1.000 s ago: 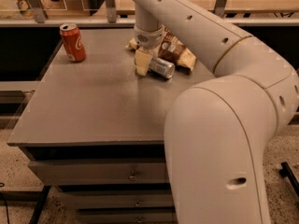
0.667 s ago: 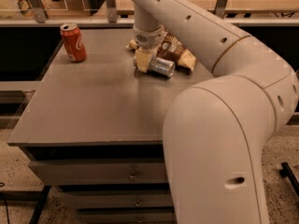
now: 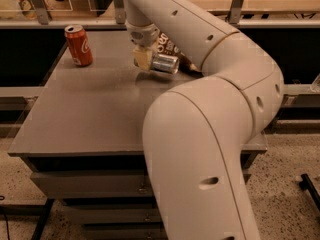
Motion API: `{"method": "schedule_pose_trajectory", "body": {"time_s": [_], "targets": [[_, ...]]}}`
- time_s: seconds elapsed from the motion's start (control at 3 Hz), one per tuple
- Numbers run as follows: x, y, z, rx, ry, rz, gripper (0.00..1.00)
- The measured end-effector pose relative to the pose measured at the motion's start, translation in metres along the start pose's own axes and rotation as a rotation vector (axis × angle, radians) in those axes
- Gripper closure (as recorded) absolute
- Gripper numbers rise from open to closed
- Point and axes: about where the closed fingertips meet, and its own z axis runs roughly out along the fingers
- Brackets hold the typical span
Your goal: Place redbull can upright
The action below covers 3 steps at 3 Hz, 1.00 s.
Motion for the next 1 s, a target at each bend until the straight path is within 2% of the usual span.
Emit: {"method": "schedule_pose_trajectory", "body": {"time_s": [0.33,0.67,1.0], "targets": [[-0.012,0.011,-0.038,0.051,-0.026,-0.017,1.0],[0.002,0.032,-0.094,0.134,-0.108,0.014,1.0],[0.0,0.03,-0.092,0.137,-0.114,0.014,1.0]]}}
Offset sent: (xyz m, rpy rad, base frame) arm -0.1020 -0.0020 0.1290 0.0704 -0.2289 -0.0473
